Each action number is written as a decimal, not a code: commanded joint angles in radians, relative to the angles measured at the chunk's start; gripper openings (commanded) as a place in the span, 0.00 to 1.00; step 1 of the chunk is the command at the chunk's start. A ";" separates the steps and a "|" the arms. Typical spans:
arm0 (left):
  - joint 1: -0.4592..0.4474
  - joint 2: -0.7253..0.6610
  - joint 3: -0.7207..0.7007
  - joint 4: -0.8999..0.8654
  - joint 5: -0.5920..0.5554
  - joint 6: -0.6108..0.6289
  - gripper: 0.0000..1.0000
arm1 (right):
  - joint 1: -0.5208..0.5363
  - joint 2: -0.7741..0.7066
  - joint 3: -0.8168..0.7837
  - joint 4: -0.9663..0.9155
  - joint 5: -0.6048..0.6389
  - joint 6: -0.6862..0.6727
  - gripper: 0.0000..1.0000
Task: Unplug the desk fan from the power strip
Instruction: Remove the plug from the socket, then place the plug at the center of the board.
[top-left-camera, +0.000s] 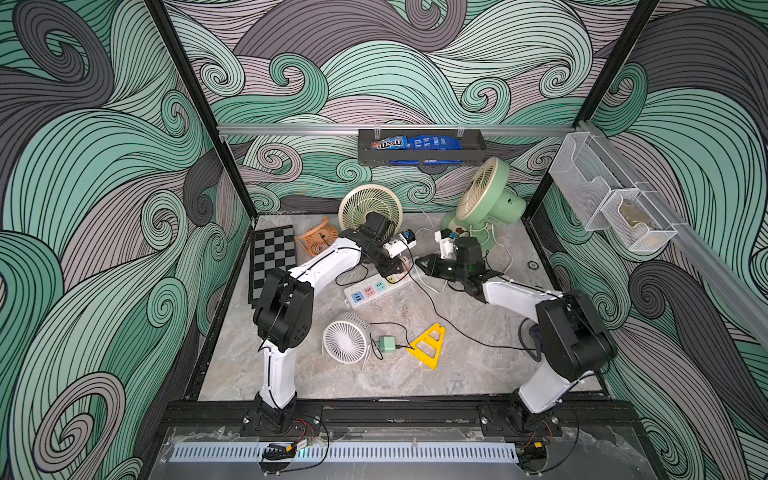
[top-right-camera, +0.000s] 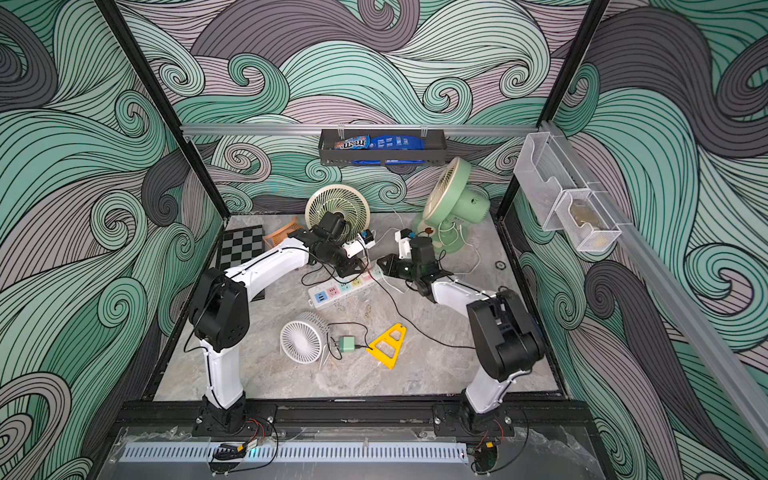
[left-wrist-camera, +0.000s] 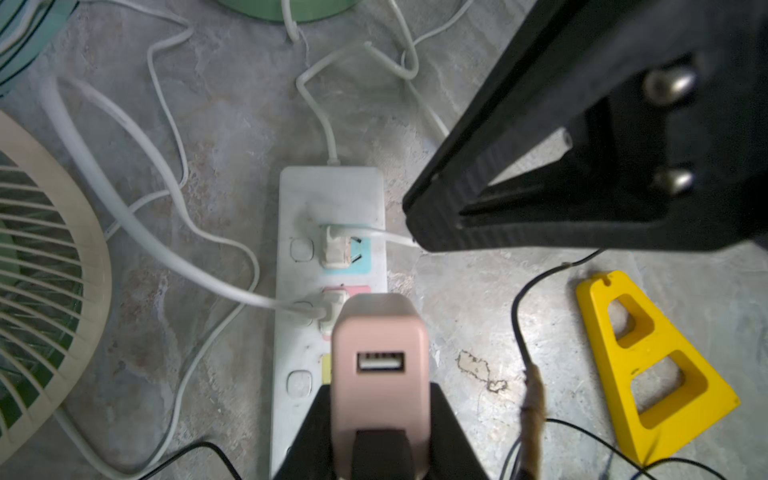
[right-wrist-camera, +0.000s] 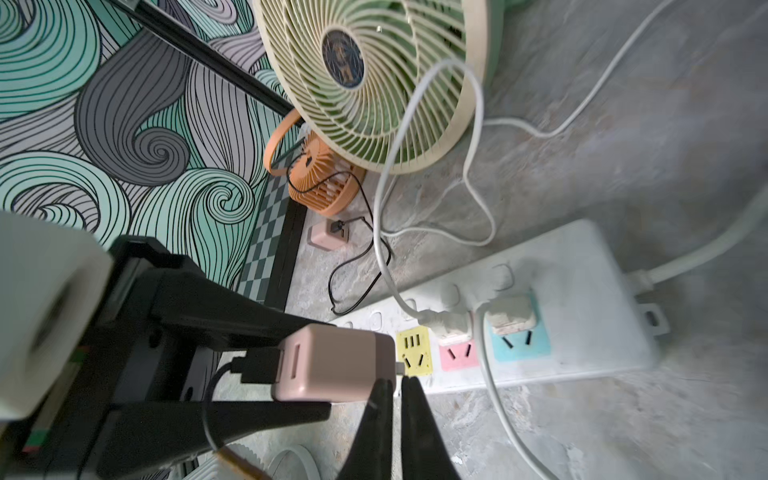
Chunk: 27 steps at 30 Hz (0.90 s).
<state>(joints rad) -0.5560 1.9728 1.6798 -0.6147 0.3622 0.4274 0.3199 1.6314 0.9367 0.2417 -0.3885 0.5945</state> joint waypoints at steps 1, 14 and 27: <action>-0.049 0.014 0.096 -0.049 0.055 -0.045 0.00 | -0.064 -0.105 -0.018 -0.123 0.046 -0.067 0.13; -0.265 0.218 0.381 -0.171 0.030 -0.058 0.00 | -0.317 -0.508 -0.110 -0.313 0.106 -0.148 0.16; -0.386 0.462 0.592 -0.210 0.026 -0.091 0.00 | -0.420 -0.684 -0.195 -0.340 0.102 -0.151 0.17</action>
<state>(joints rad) -0.9260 2.3890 2.2024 -0.7887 0.3786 0.3546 -0.0929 0.9619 0.7578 -0.0864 -0.2790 0.4519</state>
